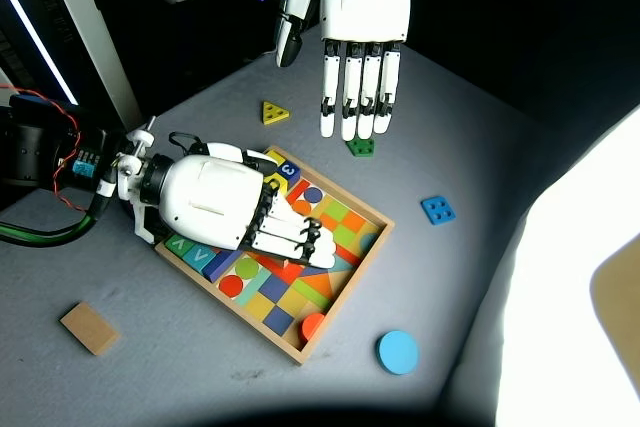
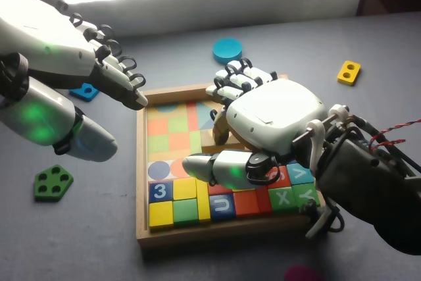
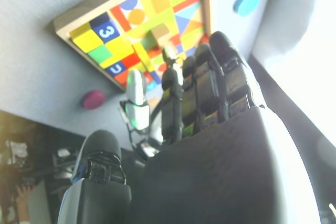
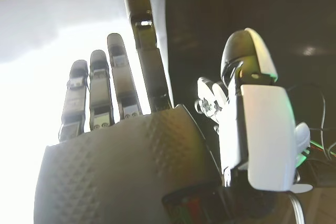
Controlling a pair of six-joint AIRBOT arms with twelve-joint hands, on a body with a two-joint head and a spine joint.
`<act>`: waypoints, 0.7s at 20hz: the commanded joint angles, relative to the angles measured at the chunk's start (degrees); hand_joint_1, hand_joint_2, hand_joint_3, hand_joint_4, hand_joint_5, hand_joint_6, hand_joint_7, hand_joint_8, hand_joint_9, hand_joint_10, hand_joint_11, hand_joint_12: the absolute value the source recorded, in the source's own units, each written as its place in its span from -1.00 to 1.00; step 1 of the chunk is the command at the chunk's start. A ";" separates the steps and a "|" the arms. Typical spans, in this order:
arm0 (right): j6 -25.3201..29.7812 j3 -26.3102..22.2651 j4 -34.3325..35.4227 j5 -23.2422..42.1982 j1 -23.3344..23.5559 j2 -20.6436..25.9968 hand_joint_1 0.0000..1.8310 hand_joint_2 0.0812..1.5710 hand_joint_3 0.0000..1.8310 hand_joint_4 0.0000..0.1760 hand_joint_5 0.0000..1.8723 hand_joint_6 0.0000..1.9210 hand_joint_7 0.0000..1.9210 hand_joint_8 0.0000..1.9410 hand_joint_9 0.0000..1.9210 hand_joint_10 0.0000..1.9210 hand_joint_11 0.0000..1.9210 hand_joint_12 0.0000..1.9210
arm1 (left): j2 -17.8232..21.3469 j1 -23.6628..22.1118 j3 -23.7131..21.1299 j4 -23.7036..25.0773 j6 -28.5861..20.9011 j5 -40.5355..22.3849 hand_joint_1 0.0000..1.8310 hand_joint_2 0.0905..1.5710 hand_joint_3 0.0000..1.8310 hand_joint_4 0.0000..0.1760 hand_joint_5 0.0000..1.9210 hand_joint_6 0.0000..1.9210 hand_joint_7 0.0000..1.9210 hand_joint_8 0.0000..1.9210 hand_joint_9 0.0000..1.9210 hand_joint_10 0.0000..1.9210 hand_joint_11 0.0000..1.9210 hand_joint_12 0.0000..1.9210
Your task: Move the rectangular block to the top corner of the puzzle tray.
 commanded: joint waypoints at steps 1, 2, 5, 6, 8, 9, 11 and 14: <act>0.56 0.39 -2.63 4.05 0.20 0.03 -1.00 0.39 -1.00 -1.00 -0.09 -0.73 -0.74 -0.99 -0.95 -0.91 -1.00 -1.00 | -0.19 -0.83 0.16 -0.55 0.04 4.22 -1.00 0.59 -1.00 -0.66 -0.72 -1.00 -0.77 -1.00 -0.78 -1.00 -1.00 -0.32; 0.86 0.64 -2.60 4.05 0.10 -0.07 -1.00 0.39 -1.00 -1.00 -0.07 -0.72 -0.72 -0.99 -0.95 -0.91 -1.00 -1.00 | -0.19 -0.83 0.14 -0.55 0.04 4.22 -1.00 0.59 -1.00 -0.66 -0.71 -1.00 -0.77 -1.00 -0.77 -0.99 -1.00 -0.29; 0.90 0.74 -2.56 4.05 -0.23 -0.08 -1.00 0.40 -1.00 -1.00 -0.08 -0.73 -0.73 -0.99 -0.95 -0.92 -1.00 -1.00 | -0.19 -0.83 0.12 -0.55 0.04 4.22 -1.00 0.59 -1.00 -0.62 -0.73 -1.00 -0.77 -1.00 -0.78 -1.00 -1.00 -0.33; 0.82 0.74 -2.56 4.05 -0.26 -0.04 -1.00 0.40 -1.00 -1.00 -0.09 -0.74 -0.73 -1.00 -0.95 -0.91 -1.00 -1.00 | -0.18 -0.83 0.12 -0.55 0.04 4.22 -0.98 0.58 -1.00 -0.63 -0.70 -0.99 -0.75 -0.99 -0.75 -0.99 -1.00 -0.27; 0.50 0.71 -2.47 4.06 -0.45 0.20 -1.00 0.39 -1.00 -1.00 -0.09 -0.74 -0.74 -1.00 -0.96 -0.92 -1.00 -1.00 | -0.18 -0.82 0.12 -0.55 0.04 4.22 -1.00 0.59 -1.00 -0.63 -0.74 -1.00 -0.79 -1.00 -0.79 -1.00 -1.00 -0.34; -0.08 0.66 -2.13 4.06 -0.70 0.51 -1.00 0.39 -1.00 -1.00 -0.08 -0.74 -0.75 -1.00 -0.96 -0.92 -1.00 -1.00 | -0.18 -0.82 0.12 -0.55 0.04 4.22 -1.00 0.59 -1.00 -0.66 -0.74 -1.00 -0.79 -1.00 -0.79 -1.00 -1.00 -0.32; -0.44 0.61 -1.88 4.02 -1.15 1.18 -1.00 0.40 -1.00 -1.00 -0.09 -0.74 -0.75 -1.00 -0.97 -0.93 -1.00 -1.00 | -0.18 -0.83 0.12 -0.55 0.04 4.22 -0.98 0.59 -1.00 -0.67 -0.71 -0.99 -0.77 -0.99 -0.78 -0.99 -1.00 -0.30; -0.39 0.18 -1.77 3.40 -1.85 2.72 -1.00 0.40 -1.00 -1.00 -0.07 -0.74 -0.74 -0.99 -0.97 -0.93 -1.00 -1.00 | -0.17 -0.83 0.14 -0.55 0.04 4.22 -0.97 0.59 -1.00 -0.70 -0.73 -1.00 -0.78 -1.00 -0.77 -1.00 -1.00 -0.29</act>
